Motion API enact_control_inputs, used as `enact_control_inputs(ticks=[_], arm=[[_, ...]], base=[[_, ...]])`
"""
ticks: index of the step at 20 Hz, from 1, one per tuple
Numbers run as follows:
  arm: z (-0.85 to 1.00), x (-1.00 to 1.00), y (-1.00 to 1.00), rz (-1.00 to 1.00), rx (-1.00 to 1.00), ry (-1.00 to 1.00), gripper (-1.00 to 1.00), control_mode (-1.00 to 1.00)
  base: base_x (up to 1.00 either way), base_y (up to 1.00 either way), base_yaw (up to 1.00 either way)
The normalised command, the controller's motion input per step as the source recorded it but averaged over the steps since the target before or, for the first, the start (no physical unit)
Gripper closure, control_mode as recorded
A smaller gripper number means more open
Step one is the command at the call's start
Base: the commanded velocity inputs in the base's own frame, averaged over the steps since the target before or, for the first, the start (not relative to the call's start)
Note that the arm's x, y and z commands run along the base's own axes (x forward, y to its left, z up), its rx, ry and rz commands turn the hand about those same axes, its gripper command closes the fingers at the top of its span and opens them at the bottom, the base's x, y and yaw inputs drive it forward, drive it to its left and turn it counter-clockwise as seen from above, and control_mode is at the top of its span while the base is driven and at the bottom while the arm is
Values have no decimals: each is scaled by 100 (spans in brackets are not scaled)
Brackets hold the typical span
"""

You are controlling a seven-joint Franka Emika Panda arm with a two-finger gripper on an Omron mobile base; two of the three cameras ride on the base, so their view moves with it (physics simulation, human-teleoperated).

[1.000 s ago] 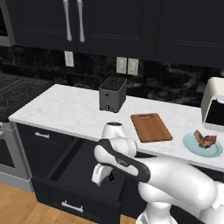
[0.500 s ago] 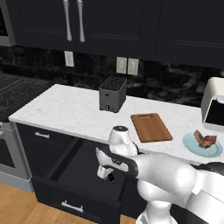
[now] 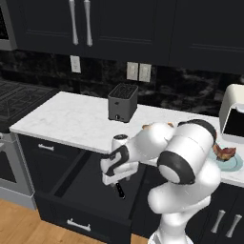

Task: Pick up the knife from the drawer and place it on the cutting board. Then place the meat from the plate to the cutting board.

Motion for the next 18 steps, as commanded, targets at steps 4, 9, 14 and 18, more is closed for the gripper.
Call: enact_control_inputs(ticks=[4, 9, 14, 18], arm=[[-63, 43, 0, -15, -10, 11, -100, -100], [-64, 26, 3, -13, -11, 1, -100, -100], [-43, 12, 0, -10, -8, 0, -100, -100], [-34, -2, 4, -4, -1, 2, 100, -100]], base=[[0, 0, 0], [0, 0, 0], [0, 0, 0], [0, 0, 0]])
